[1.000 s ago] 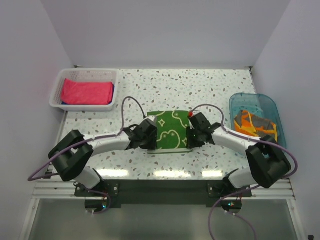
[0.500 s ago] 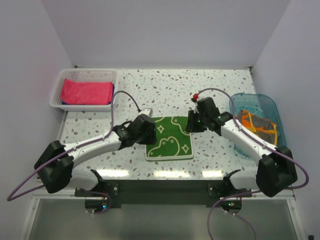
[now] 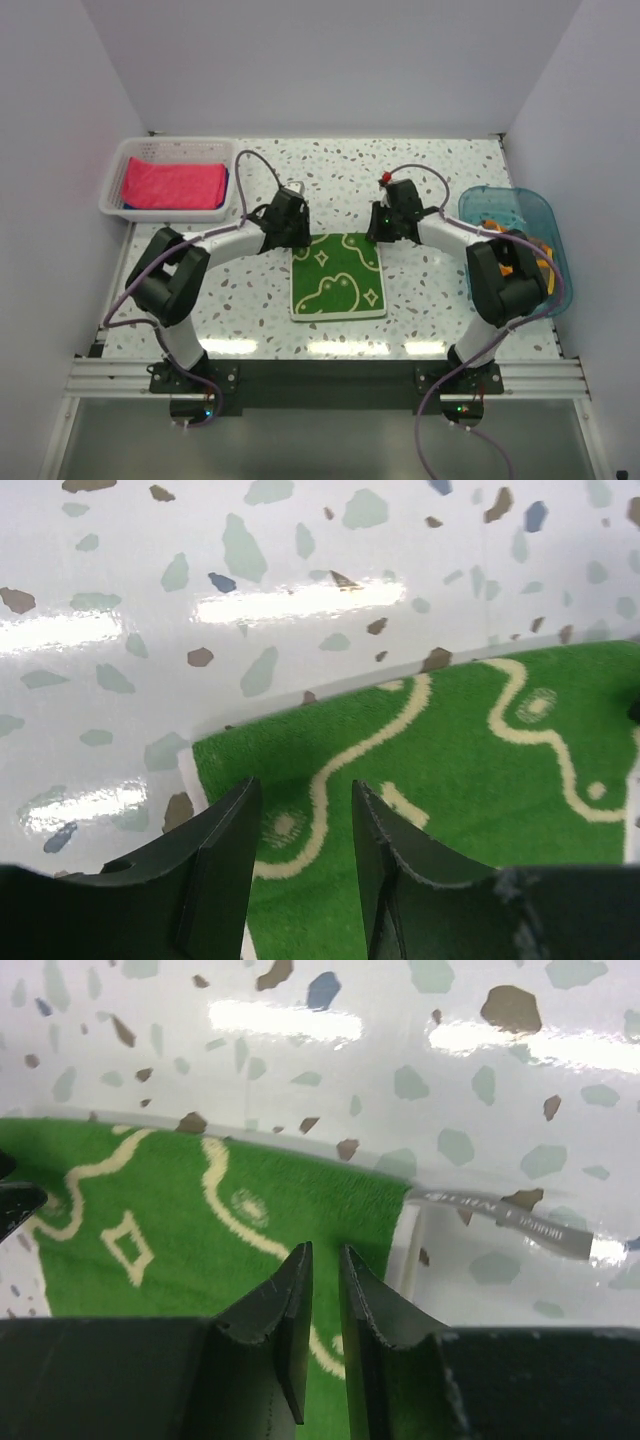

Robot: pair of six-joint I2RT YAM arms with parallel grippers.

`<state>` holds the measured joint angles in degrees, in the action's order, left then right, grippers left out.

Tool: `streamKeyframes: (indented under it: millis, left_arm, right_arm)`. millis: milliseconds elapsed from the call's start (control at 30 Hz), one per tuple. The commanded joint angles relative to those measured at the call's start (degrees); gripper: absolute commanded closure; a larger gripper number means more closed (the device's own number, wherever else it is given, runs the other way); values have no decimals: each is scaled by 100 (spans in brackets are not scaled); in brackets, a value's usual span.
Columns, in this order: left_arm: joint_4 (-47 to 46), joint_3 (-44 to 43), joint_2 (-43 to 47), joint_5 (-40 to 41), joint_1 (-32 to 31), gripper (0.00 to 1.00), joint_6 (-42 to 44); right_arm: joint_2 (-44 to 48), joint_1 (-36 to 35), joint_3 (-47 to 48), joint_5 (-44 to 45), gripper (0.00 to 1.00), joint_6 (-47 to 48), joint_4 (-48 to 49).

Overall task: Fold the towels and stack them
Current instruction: Fold the towel

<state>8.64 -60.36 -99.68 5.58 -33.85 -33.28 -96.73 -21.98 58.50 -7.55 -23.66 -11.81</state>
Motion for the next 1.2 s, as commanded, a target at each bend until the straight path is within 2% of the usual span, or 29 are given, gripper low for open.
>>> streamKeyframes:
  millis: [0,133,267,433,667,733,767,800,867,900,1000,1167]
  left_arm:
    - [-407,-126,-271,-145,237,54,216]
    - [-522,147,-517,-224,343,55,190]
    - [-478,305,-456,-251,361,54,234]
    - [-144,-10,-35,-242,361,43,681]
    - [-21,-415,388,-242,483,34,2261]
    - [67,-512,344,-531,589,30,2614]
    - [102,-547,318,-689,642,30,2920]
    - [181,-634,291,-873,790,29,3063]
    - [295,-740,169,-1602,958,27,3509]
    - [383,-854,116,-1996,1098,27,3643]
    - [567,-1134,-165,-2411,1318,26,4100]
    - [1007,-1689,-754,-2790,1389,28,4645]
  right_arm:
    - [-293,176,65,-80,80,-104,733]
    - [-601,282,-250,-45,81,-86,996]
    - [-488,440,-436,-80,81,18,1006]
    - [-180,449,124,-352,78,703,85]
    - [-241,449,1488,-484,63,2792,-1753]
    - [-434,449,1821,-510,61,3173,-2157]
    - [-522,440,1936,-537,53,3514,-2289]
    - [-618,457,2068,-589,49,3691,-2438]
    - [-952,457,2533,-765,46,4147,-2930]
    - [-1084,457,2683,-818,46,4307,-3219]
    - [-1585,466,3324,-1116,46,4886,-3695]
    - [-2375,466,4195,-1337,51,5581,-4416]
